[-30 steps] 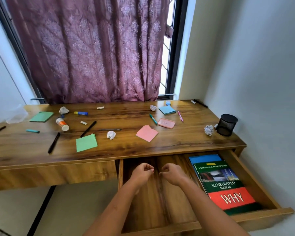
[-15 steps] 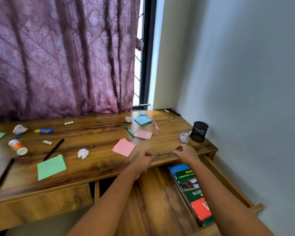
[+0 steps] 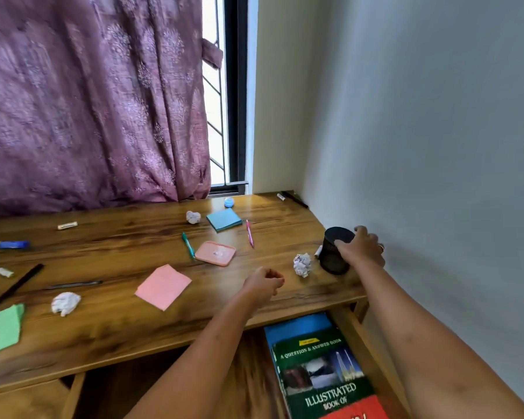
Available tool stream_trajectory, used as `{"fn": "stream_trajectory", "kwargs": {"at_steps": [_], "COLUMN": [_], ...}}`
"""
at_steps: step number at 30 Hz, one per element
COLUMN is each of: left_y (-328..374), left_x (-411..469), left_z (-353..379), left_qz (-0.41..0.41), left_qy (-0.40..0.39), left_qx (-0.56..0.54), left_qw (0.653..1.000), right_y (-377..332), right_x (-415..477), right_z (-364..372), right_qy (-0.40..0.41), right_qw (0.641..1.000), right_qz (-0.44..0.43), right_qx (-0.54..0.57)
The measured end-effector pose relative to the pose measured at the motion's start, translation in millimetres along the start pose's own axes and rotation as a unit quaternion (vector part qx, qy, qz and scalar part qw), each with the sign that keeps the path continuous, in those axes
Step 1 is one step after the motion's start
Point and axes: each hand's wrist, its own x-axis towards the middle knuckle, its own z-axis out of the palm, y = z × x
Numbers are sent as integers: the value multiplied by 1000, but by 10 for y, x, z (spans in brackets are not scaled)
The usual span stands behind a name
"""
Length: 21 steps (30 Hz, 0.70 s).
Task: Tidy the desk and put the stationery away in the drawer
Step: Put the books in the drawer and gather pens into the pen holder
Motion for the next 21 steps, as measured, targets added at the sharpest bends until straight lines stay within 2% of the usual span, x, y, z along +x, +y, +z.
{"fn": "stream_trajectory", "kwargs": {"at_steps": [6, 11, 16, 19, 21], "left_y": [163, 207, 203, 211, 216], "left_x": [232, 346, 392, 387, 385], "left_z": [332, 472, 584, 616, 612], "left_qz": [-24, -33, -50, -63, -56], "left_qy": [-2, 12, 10, 7, 5], "left_qx": [-25, -29, -57, -96, -143], "left_qw": [999, 999, 997, 993, 988], "right_y": [16, 87, 27, -101, -219], "right_x": [384, 510, 488, 341, 281], "right_z": [159, 238, 143, 31, 18], "right_qy": [-52, -60, -11, 55, 45], "right_qw": [998, 996, 997, 989, 976], "right_qz": [-28, -54, -77, -136, -142], "right_qx": [-25, -46, -27, 34, 157]}}
